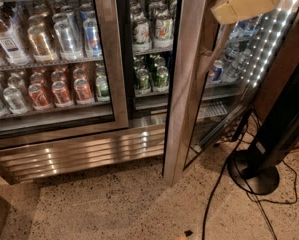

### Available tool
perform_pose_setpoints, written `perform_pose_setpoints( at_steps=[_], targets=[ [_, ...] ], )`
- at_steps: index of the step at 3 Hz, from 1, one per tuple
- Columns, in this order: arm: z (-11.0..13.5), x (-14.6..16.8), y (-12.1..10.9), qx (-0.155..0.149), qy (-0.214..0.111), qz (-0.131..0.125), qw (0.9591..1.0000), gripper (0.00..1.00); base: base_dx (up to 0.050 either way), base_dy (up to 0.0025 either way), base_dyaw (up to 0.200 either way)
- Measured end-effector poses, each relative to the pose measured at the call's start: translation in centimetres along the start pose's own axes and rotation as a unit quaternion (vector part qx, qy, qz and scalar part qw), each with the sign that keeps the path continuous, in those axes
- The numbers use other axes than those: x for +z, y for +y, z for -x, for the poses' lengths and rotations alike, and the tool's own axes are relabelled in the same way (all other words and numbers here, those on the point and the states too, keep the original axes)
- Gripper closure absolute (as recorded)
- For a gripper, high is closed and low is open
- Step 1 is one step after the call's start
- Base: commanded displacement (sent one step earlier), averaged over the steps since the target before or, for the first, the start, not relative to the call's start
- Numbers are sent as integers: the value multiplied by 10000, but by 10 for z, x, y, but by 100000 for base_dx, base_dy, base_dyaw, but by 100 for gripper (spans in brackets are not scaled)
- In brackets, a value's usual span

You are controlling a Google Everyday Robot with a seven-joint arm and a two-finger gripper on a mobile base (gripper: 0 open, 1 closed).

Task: Open right fridge door

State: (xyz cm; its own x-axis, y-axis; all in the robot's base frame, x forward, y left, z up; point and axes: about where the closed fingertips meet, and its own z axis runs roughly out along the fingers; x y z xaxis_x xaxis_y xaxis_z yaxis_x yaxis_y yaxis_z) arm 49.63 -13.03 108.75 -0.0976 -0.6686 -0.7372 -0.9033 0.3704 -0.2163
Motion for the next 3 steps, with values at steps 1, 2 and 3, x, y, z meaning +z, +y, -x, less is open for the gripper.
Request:
perform_pose_setpoints(
  at_steps=[1,2,3],
  targets=[
    [-5,-10,4,28,24,-111,9999,91,0,0,0],
    [-8,-13,4,28,24,-111,9999,72,0,0,0],
    [-8,-13,4,28,24,-111,9999,49,0,0,0]
  ],
)
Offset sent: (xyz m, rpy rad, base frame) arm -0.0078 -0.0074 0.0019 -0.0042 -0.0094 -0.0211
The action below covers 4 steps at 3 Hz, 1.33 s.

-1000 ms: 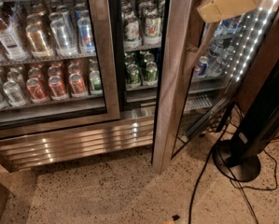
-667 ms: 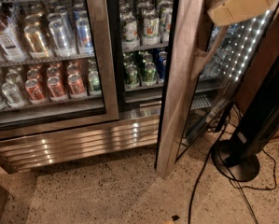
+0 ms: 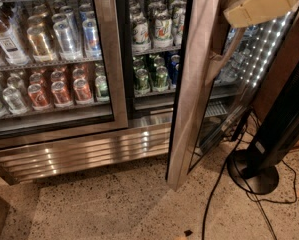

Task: Open right fridge door

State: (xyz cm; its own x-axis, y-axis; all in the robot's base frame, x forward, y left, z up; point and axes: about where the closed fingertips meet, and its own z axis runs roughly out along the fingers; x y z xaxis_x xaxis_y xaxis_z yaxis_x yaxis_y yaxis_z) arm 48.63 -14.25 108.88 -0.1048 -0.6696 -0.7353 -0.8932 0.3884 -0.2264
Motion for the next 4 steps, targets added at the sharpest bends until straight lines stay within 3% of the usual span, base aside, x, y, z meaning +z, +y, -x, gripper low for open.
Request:
perform_pose_setpoints(
  at_steps=[1,2,3,4],
  targets=[
    [0,0,0,1,1,-2,10000,26,0,0,0],
    [-9,-14,-6,109,100,-185,9997,3,0,0,0],
    [-53,-94,-12,659,306,-1000,9923,0,0,0,0],
    [-114,-212,10,1483,581,-2332,9593,0,0,0,0]
  ],
)
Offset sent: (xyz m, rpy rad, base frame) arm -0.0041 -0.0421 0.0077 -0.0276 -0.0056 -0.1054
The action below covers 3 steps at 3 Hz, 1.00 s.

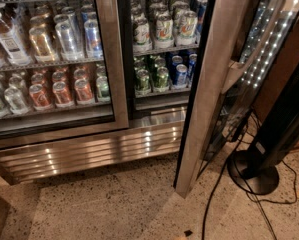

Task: Open right fridge door

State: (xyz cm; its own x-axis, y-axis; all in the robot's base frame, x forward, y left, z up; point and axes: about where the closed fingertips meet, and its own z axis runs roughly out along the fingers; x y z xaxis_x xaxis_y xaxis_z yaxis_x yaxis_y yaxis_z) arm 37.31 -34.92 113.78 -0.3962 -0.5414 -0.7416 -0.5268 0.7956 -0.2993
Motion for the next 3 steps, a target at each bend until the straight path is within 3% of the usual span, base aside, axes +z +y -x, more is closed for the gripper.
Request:
perform_pose_setpoints(
  at_steps=[1,2,3],
  targets=[
    [-67,-111,-21,733,232,-1194,9899,0,0,0,0],
    [-112,-194,-13,1007,416,-1851,9767,0,0,0,0],
    [-112,-194,-13,1007,416,-1851,9767,0,0,0,0]
  ],
)
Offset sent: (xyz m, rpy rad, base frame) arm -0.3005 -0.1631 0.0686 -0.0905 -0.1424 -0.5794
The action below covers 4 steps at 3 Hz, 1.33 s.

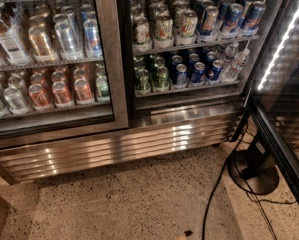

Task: Open right fridge door

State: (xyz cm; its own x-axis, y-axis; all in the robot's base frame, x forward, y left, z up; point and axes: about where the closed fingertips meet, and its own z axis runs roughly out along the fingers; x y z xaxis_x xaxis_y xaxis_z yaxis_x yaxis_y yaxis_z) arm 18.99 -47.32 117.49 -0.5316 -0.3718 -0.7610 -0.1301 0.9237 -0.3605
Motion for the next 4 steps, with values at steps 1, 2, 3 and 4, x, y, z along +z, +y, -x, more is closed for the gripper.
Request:
perform_pose_setpoints(
  at_steps=[1,2,3,4],
  targets=[
    [2,1,10,-139,-42,320,9994,0,0,0,0],
    [1,31,44,-436,-82,1415,9889,0,0,0,0],
    [-11,63,104,-468,38,2768,9598,0,0,0,0],
    [-29,85,162,-492,287,3448,9369,0,0,0,0]
  ],
)
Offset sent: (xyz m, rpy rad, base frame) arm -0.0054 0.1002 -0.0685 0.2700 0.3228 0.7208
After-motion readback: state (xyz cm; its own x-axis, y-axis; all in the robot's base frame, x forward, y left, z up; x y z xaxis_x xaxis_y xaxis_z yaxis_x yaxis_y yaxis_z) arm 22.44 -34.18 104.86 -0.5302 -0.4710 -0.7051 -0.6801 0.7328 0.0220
